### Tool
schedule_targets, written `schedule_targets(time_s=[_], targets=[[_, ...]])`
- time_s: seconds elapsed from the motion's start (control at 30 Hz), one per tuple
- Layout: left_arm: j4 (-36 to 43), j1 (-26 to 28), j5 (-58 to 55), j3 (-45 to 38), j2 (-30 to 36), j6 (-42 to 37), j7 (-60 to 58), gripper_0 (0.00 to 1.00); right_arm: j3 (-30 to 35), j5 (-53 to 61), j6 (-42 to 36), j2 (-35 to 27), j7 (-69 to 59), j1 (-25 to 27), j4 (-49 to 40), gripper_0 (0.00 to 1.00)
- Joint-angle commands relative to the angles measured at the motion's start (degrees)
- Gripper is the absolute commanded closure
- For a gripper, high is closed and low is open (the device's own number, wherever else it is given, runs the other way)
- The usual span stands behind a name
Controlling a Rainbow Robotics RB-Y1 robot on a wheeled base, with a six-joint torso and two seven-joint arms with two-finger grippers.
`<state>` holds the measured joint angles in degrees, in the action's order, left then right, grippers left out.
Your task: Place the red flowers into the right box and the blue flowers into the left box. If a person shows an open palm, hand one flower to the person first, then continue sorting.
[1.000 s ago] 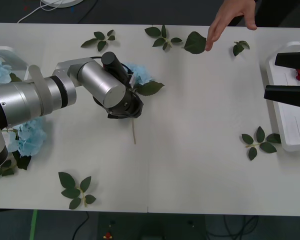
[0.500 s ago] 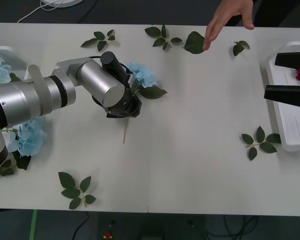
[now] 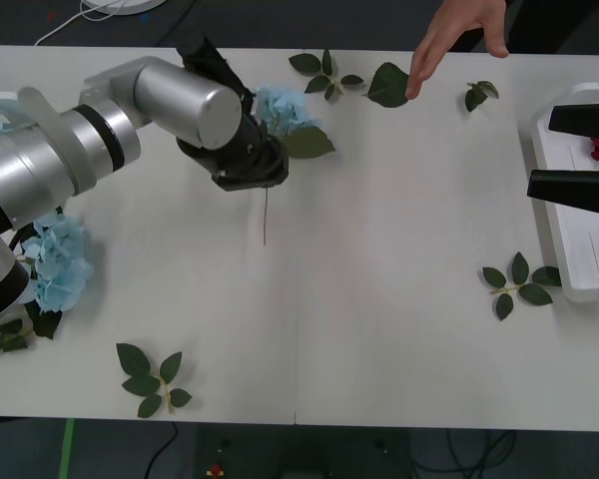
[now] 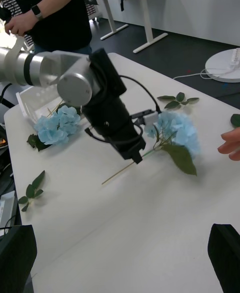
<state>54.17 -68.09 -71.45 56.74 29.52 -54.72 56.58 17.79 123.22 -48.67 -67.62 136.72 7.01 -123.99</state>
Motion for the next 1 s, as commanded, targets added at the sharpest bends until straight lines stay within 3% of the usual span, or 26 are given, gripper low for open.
schedule_targets(time_s=[0.03, 0.63, 0.77, 0.83, 1.0], targets=[[2.43, -3.1, 0.7, -13.94, 0.98, -6.1, 1.7, 1.0, 1.37, 0.8, 0.51, 0.91, 1.44, 0.9, -1.26, 0.0], [12.45, -3.1, 3.95, -47.07, 3.17, -27.9, 3.54, 1.0, 1.37, 0.88, 1.03, 0.91, 1.44, 0.82, -1.26, 0.0], [13.59, -3.19, 0.17, -49.89, 1.42, -22.09, 3.72, 1.0, 1.37, 0.8, 1.12, 0.91, 1.35, 0.9, -1.26, 0.0], [13.68, -3.1, -3.26, -49.8, 0.19, -15.24, 4.68, 1.0, 1.28, 0.8, 1.21, 0.91, 1.35, 0.9, -1.26, 0.0], [13.68, -3.01, -6.6, -49.8, -3.33, -6.01, 14.44, 1.0, 1.28, 0.8, 1.21, 0.91, 1.44, 0.9, -1.26, 0.0]])
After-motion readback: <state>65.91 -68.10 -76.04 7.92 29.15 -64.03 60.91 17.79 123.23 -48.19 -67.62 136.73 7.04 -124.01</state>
